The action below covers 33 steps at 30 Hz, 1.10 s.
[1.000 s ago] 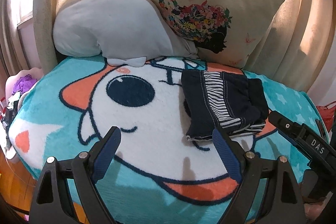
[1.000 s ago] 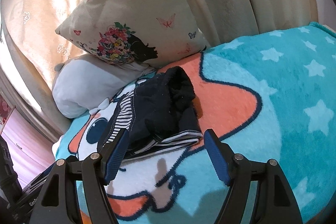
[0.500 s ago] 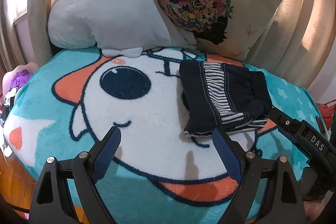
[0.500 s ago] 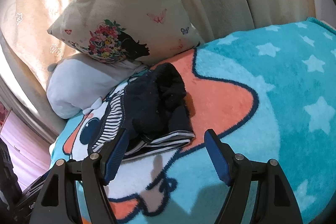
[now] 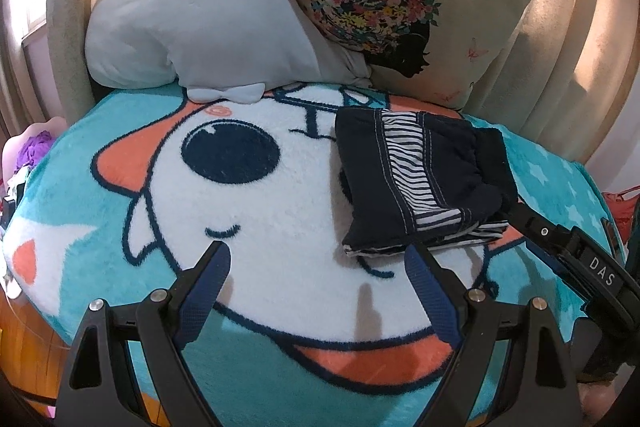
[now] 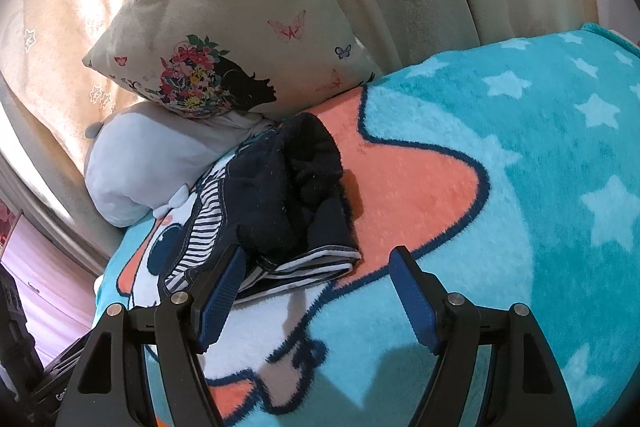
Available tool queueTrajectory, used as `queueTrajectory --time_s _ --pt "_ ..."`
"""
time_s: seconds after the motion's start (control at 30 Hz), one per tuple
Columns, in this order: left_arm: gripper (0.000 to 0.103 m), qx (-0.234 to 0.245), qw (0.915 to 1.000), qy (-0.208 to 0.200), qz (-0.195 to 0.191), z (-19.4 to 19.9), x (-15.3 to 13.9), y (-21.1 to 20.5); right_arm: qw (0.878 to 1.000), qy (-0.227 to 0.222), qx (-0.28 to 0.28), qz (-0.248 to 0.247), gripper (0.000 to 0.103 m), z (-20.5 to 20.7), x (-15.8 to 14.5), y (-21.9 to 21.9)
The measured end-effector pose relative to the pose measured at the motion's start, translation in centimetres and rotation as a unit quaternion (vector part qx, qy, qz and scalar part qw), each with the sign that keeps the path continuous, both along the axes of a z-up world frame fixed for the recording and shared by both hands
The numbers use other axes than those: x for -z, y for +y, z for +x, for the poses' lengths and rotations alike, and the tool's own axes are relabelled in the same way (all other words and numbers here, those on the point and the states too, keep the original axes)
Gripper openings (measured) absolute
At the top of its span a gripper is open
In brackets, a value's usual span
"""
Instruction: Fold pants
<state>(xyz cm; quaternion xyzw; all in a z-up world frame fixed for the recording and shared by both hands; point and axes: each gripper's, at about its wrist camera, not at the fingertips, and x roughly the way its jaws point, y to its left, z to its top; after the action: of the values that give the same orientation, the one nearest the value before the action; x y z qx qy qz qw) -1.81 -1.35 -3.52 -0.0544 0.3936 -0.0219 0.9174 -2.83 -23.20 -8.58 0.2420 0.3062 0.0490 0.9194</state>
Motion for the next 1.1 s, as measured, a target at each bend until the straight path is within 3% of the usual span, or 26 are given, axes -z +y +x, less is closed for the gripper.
queueTrajectory --time_s 0.37,0.67,0.87,1.1 --pt "0.088 0.0 1.0 -0.006 0.001 -0.5 -0.2 0.0 1.0 -0.004 0.001 -0.001 0.079 -0.6 -0.2 0.3" --pt "0.088 -0.011 0.9976 -0.068 -0.002 -1.7 -2.3 0.6 1.0 -0.01 0.007 -0.003 0.079 -0.8 -0.5 0.2" --pt "0.088 0.025 0.9972 -0.011 -0.069 2.7 -2.1 1.8 1.0 -0.017 -0.003 -0.001 0.08 0.8 -1.6 -0.8" --pt "0.088 0.04 0.9938 0.051 -0.091 8.6 1.8 1.2 0.999 0.012 -0.046 0.023 0.082 5.9 -1.3 -1.3"
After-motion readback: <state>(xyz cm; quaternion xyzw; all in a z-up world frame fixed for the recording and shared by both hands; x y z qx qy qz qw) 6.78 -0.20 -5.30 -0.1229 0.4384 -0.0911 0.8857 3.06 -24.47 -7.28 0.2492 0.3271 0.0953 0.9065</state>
